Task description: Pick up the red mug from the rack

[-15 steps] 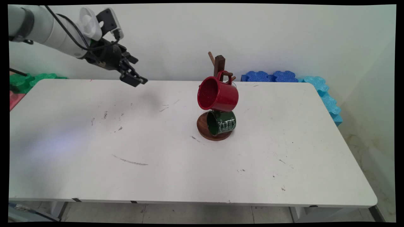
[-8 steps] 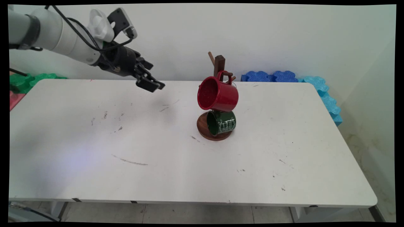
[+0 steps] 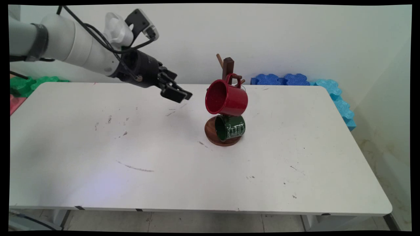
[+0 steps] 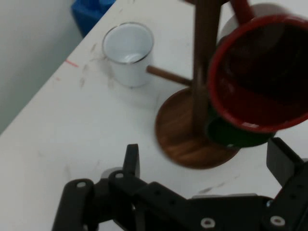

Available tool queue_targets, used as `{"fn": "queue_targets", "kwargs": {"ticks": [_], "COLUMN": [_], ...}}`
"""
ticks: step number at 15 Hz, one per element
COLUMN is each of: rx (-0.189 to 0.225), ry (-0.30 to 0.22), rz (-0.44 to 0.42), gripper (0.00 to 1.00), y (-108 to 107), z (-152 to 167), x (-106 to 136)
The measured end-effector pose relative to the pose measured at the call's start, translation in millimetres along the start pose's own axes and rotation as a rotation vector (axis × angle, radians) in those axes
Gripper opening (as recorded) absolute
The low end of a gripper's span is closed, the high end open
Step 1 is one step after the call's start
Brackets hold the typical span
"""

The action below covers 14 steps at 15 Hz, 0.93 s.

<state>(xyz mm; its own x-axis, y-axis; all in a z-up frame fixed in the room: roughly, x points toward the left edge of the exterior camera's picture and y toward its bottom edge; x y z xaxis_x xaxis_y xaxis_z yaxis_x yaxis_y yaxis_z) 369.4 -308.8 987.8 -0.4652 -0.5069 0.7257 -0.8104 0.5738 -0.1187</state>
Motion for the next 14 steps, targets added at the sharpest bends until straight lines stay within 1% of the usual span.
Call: {"fn": "queue_targets", "kwargs": {"ticks": [5,9,14], "rx": [-0.029,-0.053,-0.073], "ry": [0.032,0.048,0.057], "rz": [-0.056,-0.109,-0.148], "gripper": [1.0,1.0,1.0], "y": [20.3,33.6,43.9], "z": [4.3,10.6,17.3], "x": [10.2,12.9,13.3]}}
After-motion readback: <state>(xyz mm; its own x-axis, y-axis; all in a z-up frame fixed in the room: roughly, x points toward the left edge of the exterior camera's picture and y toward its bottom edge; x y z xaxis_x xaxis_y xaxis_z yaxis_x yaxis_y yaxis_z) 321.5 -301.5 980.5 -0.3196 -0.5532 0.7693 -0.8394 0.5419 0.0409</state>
